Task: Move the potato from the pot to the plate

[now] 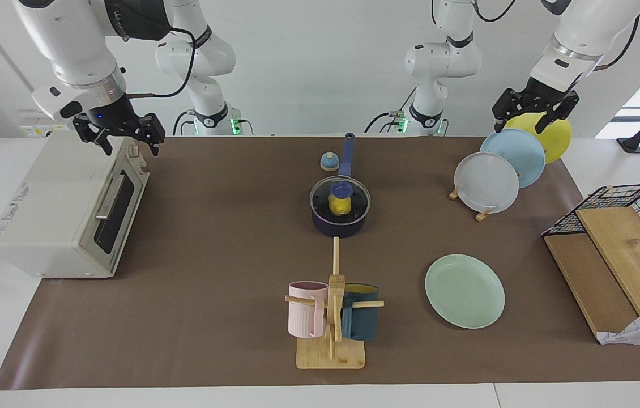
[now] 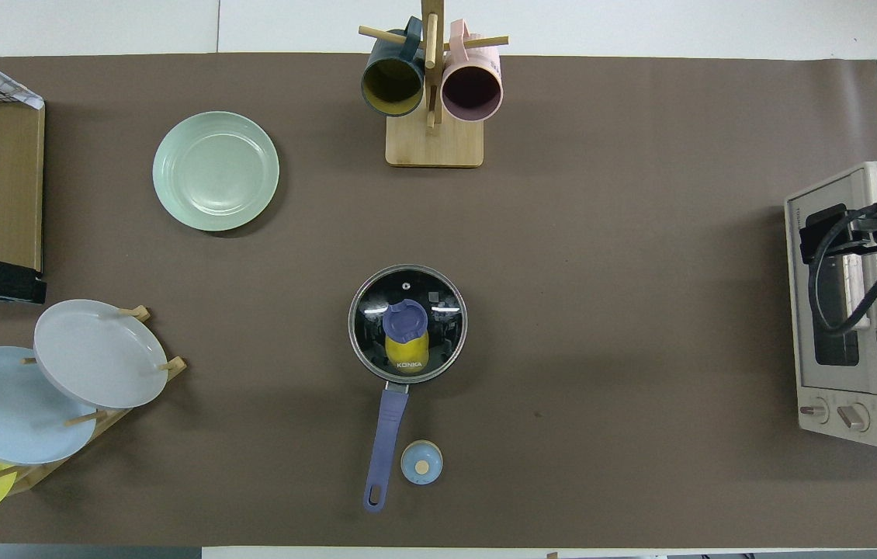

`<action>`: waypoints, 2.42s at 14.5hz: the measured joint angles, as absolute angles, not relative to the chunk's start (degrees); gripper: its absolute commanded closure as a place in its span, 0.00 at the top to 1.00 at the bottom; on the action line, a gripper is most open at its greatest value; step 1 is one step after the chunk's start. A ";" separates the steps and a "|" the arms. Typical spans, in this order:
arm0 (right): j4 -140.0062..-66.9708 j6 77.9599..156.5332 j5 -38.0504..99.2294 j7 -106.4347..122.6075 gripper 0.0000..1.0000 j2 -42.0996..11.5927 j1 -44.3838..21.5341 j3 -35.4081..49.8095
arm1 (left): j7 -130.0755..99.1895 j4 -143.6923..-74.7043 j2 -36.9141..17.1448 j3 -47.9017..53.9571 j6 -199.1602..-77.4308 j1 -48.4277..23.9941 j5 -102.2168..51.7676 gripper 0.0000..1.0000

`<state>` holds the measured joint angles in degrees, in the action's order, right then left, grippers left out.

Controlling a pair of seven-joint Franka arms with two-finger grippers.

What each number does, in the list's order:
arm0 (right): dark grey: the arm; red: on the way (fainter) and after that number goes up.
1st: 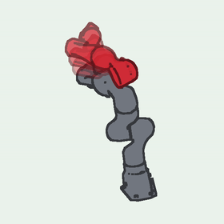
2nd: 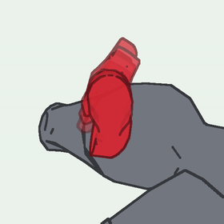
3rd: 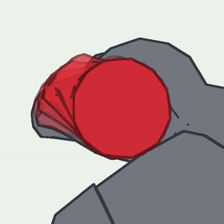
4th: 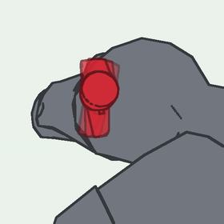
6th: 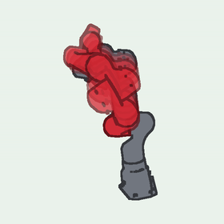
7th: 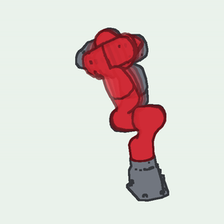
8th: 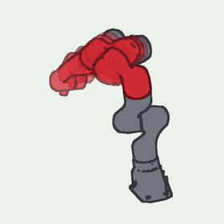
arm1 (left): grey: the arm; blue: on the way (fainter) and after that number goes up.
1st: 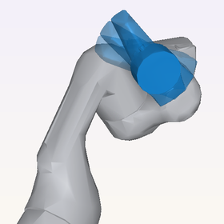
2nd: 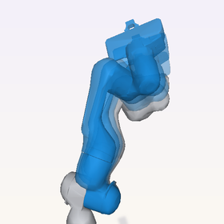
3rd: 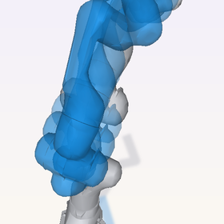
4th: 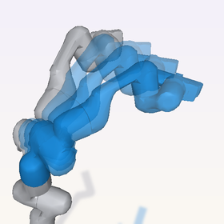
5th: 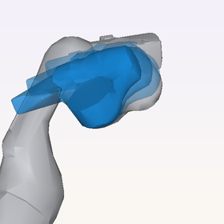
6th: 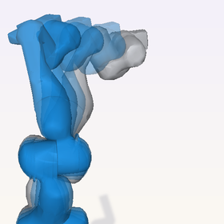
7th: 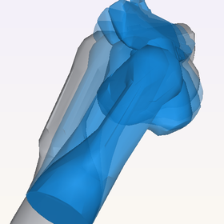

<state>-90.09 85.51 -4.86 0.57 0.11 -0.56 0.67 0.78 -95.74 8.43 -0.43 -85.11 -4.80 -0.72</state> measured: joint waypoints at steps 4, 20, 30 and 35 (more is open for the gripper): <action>-90.07 85.51 -4.86 0.57 1.00 0.11 -0.56 0.68 | 0.78 -95.74 8.43 -0.58 -85.12 -4.78 -0.72 1.00; -92.62 89.97 -1.21 -1.48 1.00 0.68 -3.47 1.33 | 0.75 -95.75 8.43 -0.51 -85.59 -4.78 -0.72 1.00; -81.30 95.79 -0.03 -32.47 1.00 -13.65 -29.70 2.75 | 0.78 -95.83 8.46 0.43 -85.65 -4.87 -0.72 1.00; -81.51 103.77 -0.63 -39.50 1.00 -20.04 -37.98 2.71 | 0.00 -95.83 8.52 0.06 -85.70 -4.84 -0.72 1.00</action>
